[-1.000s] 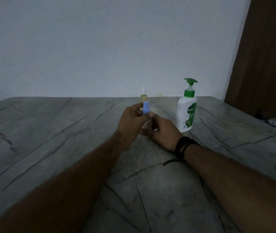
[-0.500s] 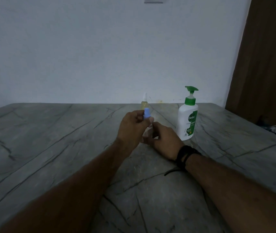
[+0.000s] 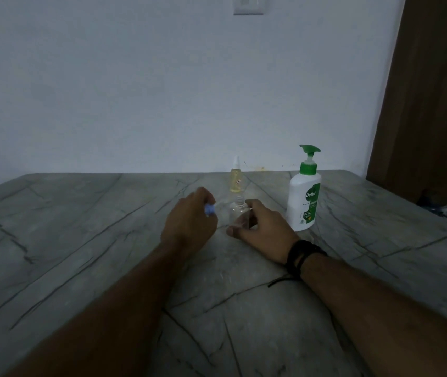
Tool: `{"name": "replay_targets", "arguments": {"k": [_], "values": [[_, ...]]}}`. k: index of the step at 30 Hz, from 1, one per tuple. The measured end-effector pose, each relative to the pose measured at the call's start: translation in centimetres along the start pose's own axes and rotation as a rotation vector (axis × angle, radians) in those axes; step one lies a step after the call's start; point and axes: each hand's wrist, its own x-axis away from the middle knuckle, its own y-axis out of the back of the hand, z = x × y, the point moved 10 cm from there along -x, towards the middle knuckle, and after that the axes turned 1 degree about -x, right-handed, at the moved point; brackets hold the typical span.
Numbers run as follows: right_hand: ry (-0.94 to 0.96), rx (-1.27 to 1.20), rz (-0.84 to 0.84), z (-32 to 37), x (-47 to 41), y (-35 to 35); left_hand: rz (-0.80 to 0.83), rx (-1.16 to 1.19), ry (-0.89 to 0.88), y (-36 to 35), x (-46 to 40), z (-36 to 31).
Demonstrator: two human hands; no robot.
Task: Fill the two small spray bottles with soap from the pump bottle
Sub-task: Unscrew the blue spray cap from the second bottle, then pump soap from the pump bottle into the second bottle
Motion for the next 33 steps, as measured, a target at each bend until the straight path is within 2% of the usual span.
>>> {"name": "replay_targets", "arguments": {"k": [2,4,11,18,22,26,29,33], "values": [[0.002,-0.008,-0.004,-0.1,0.0,0.0,0.138,-0.122,0.039,-1.9,0.0,0.9],[0.006,-0.026,-0.015,-0.2,0.0,0.0,0.205,-0.170,0.058,-2.9,-0.2,1.3],[0.058,-0.117,-0.080,0.2,0.0,0.5,0.276,-0.220,0.055,-4.1,-0.1,1.9],[0.199,-0.031,-0.354,2.5,1.5,3.6,0.391,-0.081,0.001,-5.1,0.4,0.0],[0.305,0.073,-0.406,5.5,2.3,5.1,0.358,0.014,-0.013,-5.0,0.7,-1.1],[0.407,0.242,-0.595,8.8,2.8,9.0,0.313,0.045,-0.002,-4.8,0.7,-1.2],[0.365,0.272,-0.740,8.2,2.6,12.3,0.321,0.037,-0.002,-5.1,0.6,-1.0],[0.229,0.128,-0.719,3.5,1.3,14.7,0.343,0.063,-0.017,-5.5,0.4,-0.6]]}}
